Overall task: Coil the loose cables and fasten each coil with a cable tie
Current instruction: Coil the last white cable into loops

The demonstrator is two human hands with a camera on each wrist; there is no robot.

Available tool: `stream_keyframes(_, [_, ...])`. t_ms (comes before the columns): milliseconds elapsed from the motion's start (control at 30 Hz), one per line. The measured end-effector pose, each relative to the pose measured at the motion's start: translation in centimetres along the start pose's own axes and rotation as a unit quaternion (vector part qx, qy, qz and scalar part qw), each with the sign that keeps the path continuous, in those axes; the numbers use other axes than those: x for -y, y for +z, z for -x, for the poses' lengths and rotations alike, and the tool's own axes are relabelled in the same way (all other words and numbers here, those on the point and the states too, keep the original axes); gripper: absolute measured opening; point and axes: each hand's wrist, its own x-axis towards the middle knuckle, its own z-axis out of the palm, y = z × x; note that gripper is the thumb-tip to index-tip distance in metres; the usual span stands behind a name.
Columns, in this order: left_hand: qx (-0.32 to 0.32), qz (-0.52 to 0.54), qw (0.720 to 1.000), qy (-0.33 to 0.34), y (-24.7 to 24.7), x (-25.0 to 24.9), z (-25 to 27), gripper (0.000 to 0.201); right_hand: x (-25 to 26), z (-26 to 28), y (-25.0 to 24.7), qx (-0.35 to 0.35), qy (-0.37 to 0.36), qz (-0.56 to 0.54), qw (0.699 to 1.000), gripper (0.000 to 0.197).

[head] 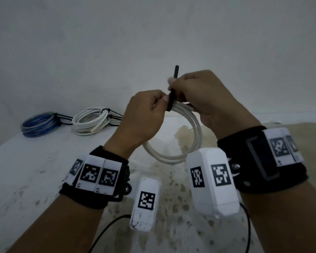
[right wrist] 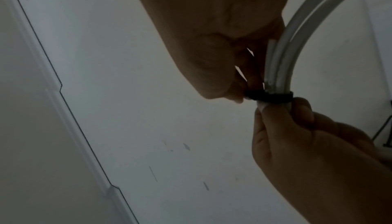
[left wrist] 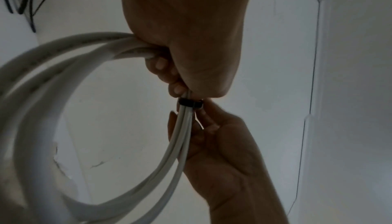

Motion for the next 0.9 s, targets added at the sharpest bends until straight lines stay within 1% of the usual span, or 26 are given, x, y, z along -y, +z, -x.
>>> stream_keyframes(33, [-0.004, 0.013, 1.0, -0.013, -0.1, 0.1, -0.1, 0.032, 0.0, 0.1, 0.1, 0.011, -0.018, 0.02, 1.0, 0.023])
stream_keyframes(100, [-0.006, 0.032, 0.999, -0.027, -0.2, 0.0, -0.3, 0.034, -0.1, -0.2, 0.1, -0.004, -0.069, 0.079, 0.994, 0.02])
stream_keyframes(200, [-0.006, 0.041, 0.998, -0.044, 0.0, -0.5, -0.2, 0.033, -0.1, -0.7, 0.0, -0.027, -0.133, 0.21, 0.968, 0.017])
stream_keyframes(267, [0.0, 0.034, 0.998, -0.055, 0.3, -0.8, -0.1, 0.035, -0.1, -0.8, -0.2, -0.027, -0.151, 0.257, 0.954, 0.015])
stream_keyframes(333, [0.008, 0.024, 0.997, -0.067, 0.6, -0.9, 0.1, 0.037, -0.2, -1.0, -0.5, -0.009, -0.15, 0.289, 0.945, 0.012])
stream_keyframes(433, [0.016, 0.035, 0.996, -0.086, 1.0, -0.9, 0.3, 0.039, -0.4, -1.1, -0.9, 0.029, -0.135, 0.284, 0.949, 0.011])
stream_keyframes(533, [0.01, 0.068, 0.992, -0.105, 1.2, -0.9, 0.3, 0.042, -0.3, -1.0, -0.9, 0.04, -0.144, 0.27, 0.951, 0.015])
stream_keyframes(600, [0.0, 0.109, 0.985, -0.134, 0.8, -0.7, 0.0, 0.035, -0.2, -0.6, -0.7, 0.062, -0.155, 0.247, 0.954, 0.018])
stream_keyframes(667, [-0.006, 0.147, 0.974, -0.174, 0.4, -0.5, -0.2, 0.029, -0.1, -0.3, -0.5, 0.094, -0.136, 0.188, 0.968, 0.016])
stream_keyframes(733, [-0.006, 0.184, 0.961, -0.207, 0.2, -0.4, -0.2, 0.029, -0.1, -0.2, -0.4, 0.111, -0.12, 0.166, 0.973, 0.014])
stream_keyframes(800, [0.001, 0.192, 0.956, -0.222, 0.3, -0.4, -0.2, 0.029, -0.1, -0.3, -0.5, 0.116, -0.119, 0.193, 0.967, 0.012])
stream_keyframes(900, [0.011, 0.172, 0.962, -0.211, 0.9, -0.4, 0.0, 0.031, 0.2, -0.5, -1.0, 0.123, -0.118, 0.253, 0.952, 0.01])
